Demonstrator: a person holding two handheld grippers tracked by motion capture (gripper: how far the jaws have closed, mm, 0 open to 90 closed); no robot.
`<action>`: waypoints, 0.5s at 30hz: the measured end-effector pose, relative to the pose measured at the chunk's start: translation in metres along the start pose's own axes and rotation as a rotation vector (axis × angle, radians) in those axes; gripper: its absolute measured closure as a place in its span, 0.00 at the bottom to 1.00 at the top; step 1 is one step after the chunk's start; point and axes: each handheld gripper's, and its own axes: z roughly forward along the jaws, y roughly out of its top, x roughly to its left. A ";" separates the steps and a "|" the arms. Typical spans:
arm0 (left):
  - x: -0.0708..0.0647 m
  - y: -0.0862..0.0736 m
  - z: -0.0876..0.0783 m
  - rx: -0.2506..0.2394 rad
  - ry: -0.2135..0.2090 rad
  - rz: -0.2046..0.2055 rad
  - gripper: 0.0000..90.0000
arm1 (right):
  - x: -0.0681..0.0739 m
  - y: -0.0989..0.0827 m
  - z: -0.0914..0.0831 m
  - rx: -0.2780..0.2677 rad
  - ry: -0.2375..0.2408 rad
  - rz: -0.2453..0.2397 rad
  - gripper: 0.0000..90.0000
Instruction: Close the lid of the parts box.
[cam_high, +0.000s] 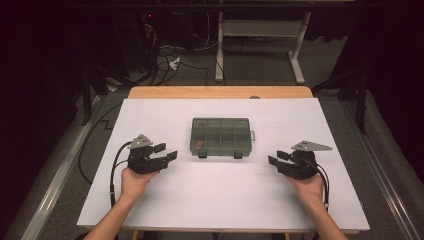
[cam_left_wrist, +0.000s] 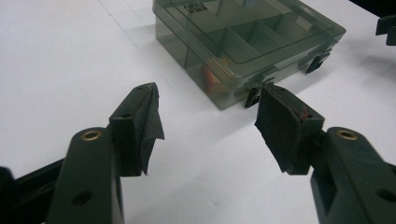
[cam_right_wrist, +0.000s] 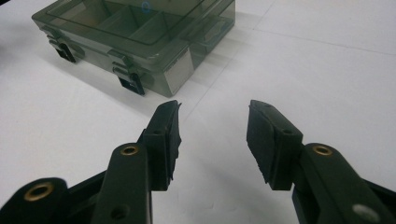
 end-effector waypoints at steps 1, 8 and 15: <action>0.000 -0.001 0.000 0.002 0.000 -0.001 0.44 | 0.000 -0.001 0.000 -0.001 0.001 0.000 0.60; -0.001 -0.006 -0.005 0.004 -0.003 0.001 0.44 | -0.002 -0.004 -0.007 -0.021 -0.002 0.013 0.59; -0.003 -0.011 -0.010 -0.008 0.003 0.005 0.44 | -0.002 -0.009 -0.010 -0.025 -0.004 0.014 0.59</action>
